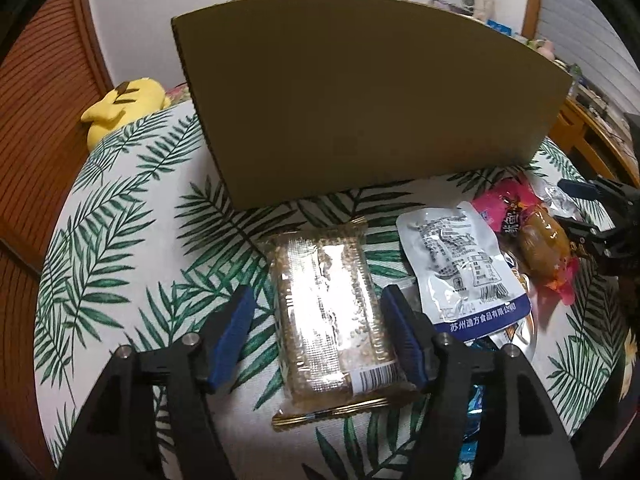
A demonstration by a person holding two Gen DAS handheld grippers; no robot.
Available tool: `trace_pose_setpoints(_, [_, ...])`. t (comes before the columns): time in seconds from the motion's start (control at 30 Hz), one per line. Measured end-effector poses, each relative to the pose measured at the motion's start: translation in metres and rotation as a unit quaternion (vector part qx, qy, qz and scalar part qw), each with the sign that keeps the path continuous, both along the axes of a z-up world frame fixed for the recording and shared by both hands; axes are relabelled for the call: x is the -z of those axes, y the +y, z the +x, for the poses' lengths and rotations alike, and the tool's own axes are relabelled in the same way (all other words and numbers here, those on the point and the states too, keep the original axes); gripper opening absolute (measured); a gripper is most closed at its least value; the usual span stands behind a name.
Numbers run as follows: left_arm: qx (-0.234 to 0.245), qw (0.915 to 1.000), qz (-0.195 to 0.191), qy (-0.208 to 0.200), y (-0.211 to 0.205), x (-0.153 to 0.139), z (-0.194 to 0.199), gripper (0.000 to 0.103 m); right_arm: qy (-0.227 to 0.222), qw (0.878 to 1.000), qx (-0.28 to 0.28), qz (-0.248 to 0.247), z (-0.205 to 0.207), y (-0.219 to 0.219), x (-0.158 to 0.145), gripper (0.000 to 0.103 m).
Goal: Organize snacks
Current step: 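Lower left tool onto the granola bar pack and close on it, then grasp the white printed pouch with the right tool while left tool lifts granola bar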
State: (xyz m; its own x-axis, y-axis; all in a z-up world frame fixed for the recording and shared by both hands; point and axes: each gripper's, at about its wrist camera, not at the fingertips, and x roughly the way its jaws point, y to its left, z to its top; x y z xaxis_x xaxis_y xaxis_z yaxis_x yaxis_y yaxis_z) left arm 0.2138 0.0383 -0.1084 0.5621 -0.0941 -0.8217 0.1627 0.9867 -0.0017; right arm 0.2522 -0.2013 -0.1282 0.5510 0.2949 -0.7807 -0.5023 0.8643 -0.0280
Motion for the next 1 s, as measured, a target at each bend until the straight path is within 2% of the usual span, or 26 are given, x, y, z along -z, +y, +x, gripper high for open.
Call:
trace_pose_setpoints(0.27, [-0.02,0.9998,-0.002,0.001,0.001,0.002,-0.001,0.067,0.001,1.0,0.0,0.001,0.0,0.0,0.0,0.08])
trace_pose_setpoints(0.47, [-0.016,0.9998,0.0,0.008,0.002,0.002,0.0,0.067,0.007,1.0,0.0,0.005,0.002,-0.002,0.001,0.082])
trace_pose_setpoints(0.6, [-0.027,0.9996,-0.008,0.008,0.005,-0.001,0.0,0.046,0.006,1.0,-0.001,0.0,0.001,-0.001,0.001,0.083])
trace_pose_setpoints(1.0, [0.002,0.998,-0.064,-0.005,0.008,-0.008,-0.018,0.043,0.012,1.0,-0.002,-0.001,0.004,-0.001,0.001,0.083])
